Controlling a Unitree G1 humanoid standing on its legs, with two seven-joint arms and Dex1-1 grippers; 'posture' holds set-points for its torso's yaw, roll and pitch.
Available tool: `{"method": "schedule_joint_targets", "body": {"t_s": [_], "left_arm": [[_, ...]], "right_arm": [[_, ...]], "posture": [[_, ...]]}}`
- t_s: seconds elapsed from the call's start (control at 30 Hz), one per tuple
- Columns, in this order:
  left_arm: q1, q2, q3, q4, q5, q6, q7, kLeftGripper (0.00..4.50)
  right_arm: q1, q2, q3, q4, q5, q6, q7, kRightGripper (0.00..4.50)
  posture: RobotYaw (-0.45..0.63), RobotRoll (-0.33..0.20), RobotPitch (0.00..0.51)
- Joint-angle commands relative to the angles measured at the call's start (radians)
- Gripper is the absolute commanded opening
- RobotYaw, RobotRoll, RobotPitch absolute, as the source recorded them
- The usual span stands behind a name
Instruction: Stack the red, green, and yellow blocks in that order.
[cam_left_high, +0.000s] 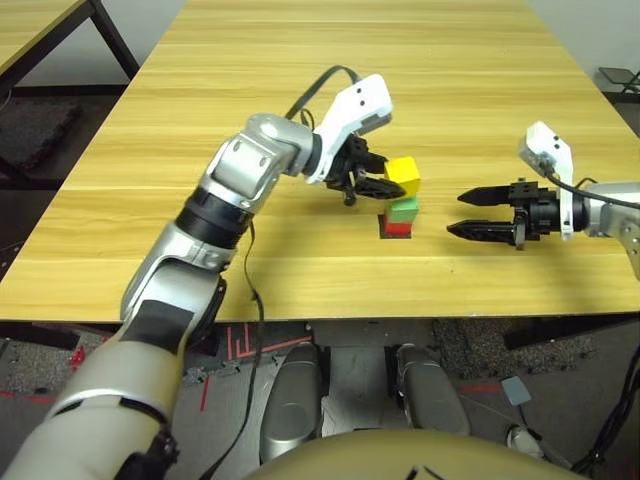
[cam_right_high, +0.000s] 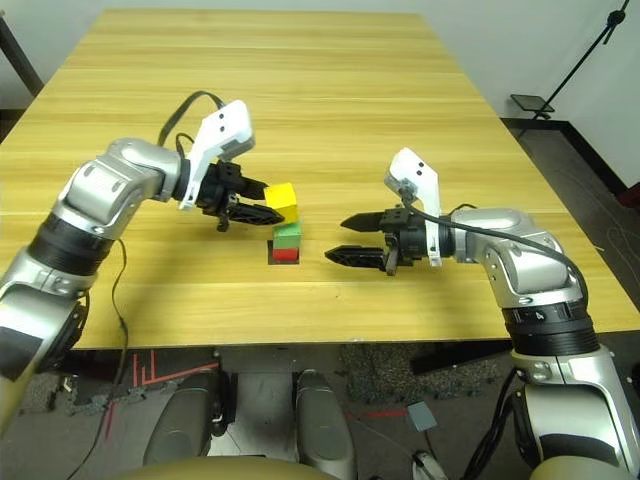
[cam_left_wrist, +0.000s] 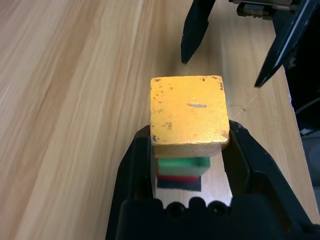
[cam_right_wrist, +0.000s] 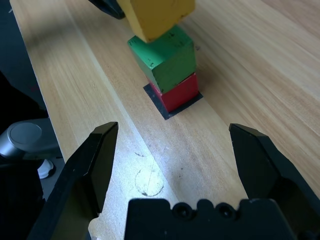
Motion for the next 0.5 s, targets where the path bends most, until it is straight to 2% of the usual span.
{"method": "schedule_joint_targets", "body": {"t_s": [0.03,0.5], "left_arm": [[-0.012,-0.023,-0.019,0.019,0.025,-0.015,-0.003,2.01],[0.02,-0.02,-0.024,0.037,0.084,-0.049,-0.03,2.01]], "right_arm": [[0.015,-0.013,-0.024,-0.025,0.024,0.016,-0.01,4.5],[0.018,0.002,-0.02,-0.027,0.025,0.021,-0.017,4.5]], "posture": [[0.04,-0.106,0.075],[0.05,-0.101,0.083]]}}
